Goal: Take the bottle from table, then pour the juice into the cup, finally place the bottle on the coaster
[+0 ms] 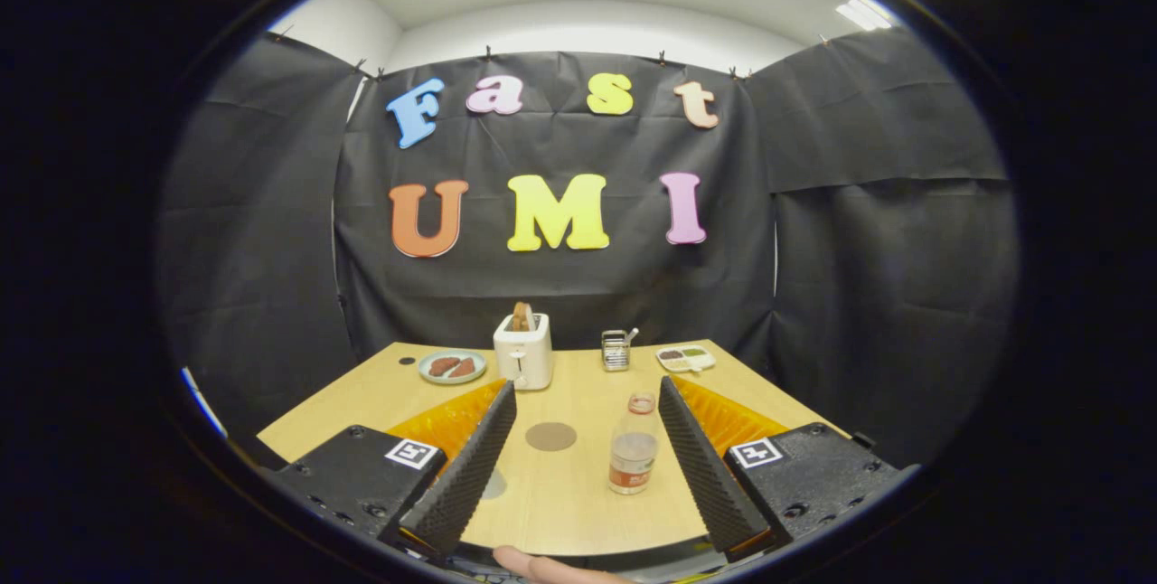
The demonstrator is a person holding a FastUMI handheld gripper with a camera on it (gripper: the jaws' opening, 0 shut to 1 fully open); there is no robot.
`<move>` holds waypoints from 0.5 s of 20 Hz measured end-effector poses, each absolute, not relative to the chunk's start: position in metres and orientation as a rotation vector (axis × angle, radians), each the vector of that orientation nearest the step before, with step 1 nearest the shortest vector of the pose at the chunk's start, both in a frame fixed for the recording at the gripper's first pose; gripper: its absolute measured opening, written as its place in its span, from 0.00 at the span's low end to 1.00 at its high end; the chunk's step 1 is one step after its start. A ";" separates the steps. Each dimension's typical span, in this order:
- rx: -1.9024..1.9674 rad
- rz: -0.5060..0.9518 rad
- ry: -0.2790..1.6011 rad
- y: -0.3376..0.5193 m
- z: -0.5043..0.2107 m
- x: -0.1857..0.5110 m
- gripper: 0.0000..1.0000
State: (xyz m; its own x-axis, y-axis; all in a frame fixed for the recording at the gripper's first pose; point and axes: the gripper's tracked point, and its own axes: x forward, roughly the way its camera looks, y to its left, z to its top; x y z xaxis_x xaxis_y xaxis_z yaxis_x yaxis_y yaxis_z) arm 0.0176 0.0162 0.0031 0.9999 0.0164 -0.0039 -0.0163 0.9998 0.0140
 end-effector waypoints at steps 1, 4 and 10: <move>0.012 0.017 0.003 0.016 0.003 0.018 1.00; 0.017 0.015 0.003 0.013 0.002 0.018 1.00; 0.013 0.021 -0.007 0.013 0.004 0.014 1.00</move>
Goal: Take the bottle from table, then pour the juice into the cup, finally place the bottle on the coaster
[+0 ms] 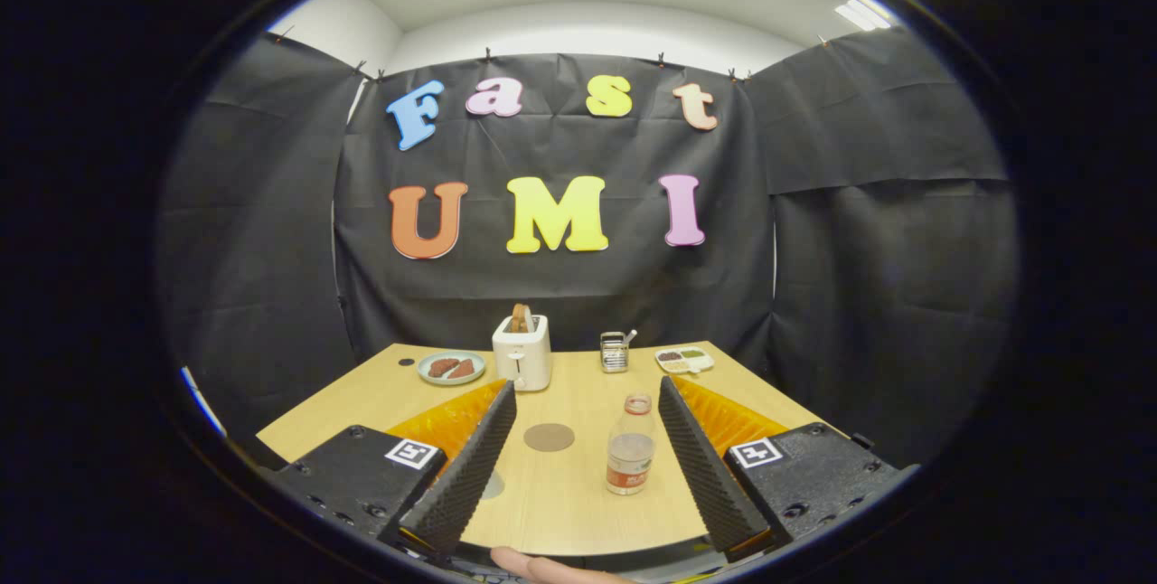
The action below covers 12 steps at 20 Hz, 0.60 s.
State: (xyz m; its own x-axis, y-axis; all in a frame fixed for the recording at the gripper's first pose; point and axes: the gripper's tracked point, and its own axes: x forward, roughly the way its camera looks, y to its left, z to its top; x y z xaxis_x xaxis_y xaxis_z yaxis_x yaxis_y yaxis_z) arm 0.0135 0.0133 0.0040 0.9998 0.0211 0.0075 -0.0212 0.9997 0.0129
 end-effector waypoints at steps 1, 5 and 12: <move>0.012 0.021 -0.009 0.013 0.004 0.013 1.00; 0.015 0.025 -0.008 0.013 0.002 0.012 1.00; 0.010 0.033 -0.007 0.017 0.000 0.010 1.00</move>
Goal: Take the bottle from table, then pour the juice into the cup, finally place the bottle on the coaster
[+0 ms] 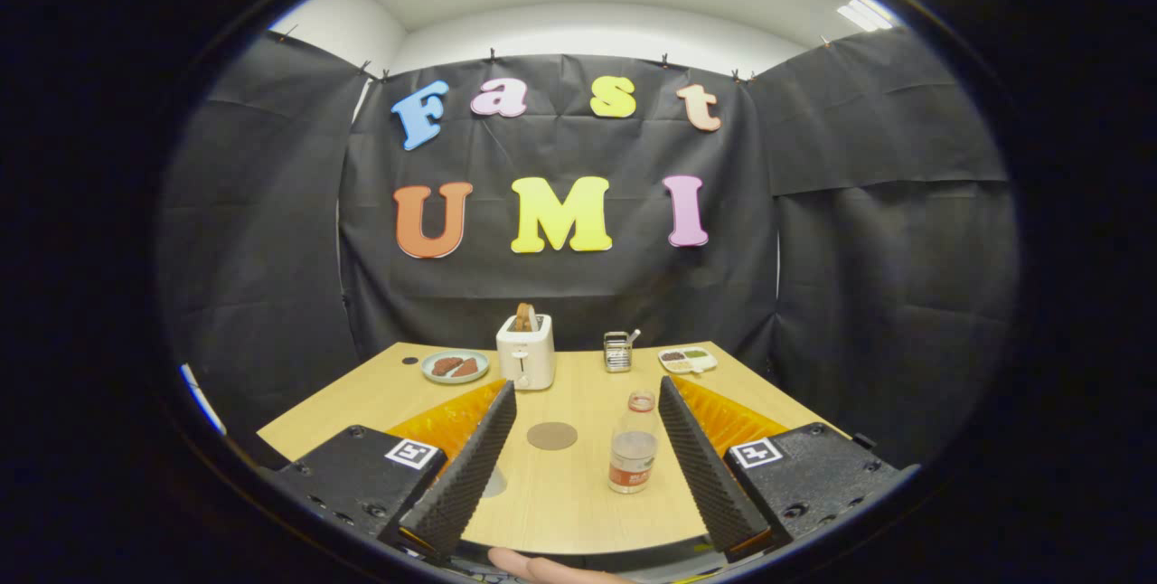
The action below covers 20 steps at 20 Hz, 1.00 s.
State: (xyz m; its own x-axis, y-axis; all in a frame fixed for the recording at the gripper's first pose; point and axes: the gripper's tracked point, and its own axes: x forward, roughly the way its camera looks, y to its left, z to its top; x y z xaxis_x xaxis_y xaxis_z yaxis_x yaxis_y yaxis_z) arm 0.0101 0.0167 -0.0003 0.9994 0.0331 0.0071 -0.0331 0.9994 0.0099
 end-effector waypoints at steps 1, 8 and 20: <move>0.010 0.034 -0.006 0.017 -0.001 0.011 1.00; -0.011 0.044 -0.029 0.020 -0.020 0.025 1.00; -0.008 0.009 0.035 -0.017 -0.102 0.097 1.00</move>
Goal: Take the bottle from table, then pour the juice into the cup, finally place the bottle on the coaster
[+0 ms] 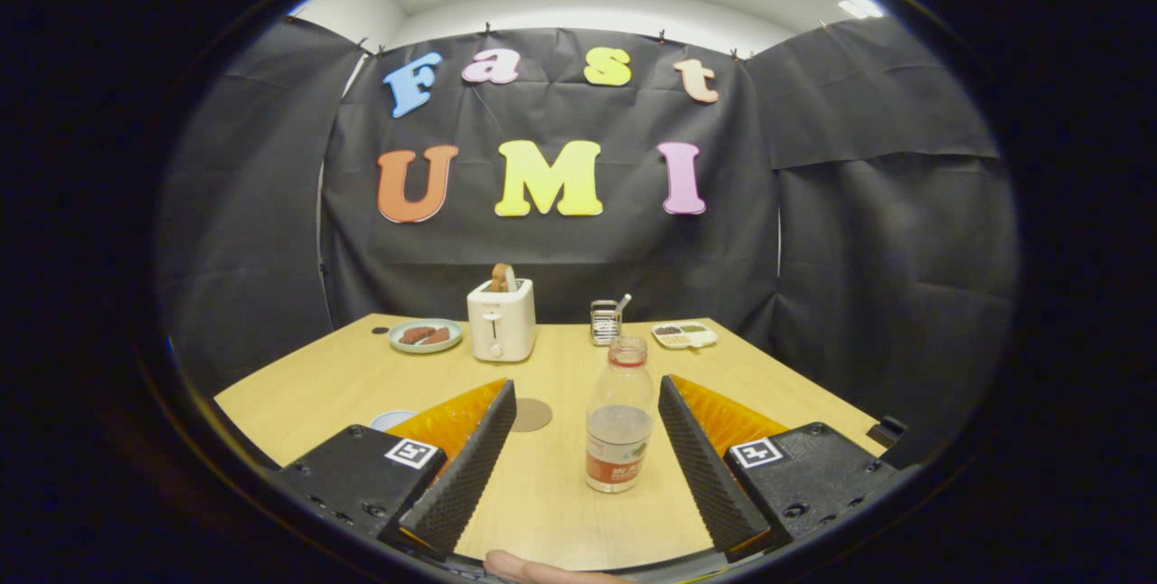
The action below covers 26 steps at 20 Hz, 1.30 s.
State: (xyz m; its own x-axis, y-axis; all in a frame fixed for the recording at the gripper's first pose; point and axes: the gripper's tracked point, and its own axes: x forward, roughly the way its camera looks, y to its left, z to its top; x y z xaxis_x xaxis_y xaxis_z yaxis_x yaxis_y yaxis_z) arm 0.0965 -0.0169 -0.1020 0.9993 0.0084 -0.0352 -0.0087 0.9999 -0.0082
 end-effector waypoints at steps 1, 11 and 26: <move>-0.007 0.003 0.040 -0.021 -0.107 0.102 1.00; -0.014 -0.013 0.018 -0.042 -0.152 0.156 1.00; 0.029 0.007 0.057 -0.047 -0.189 0.213 0.85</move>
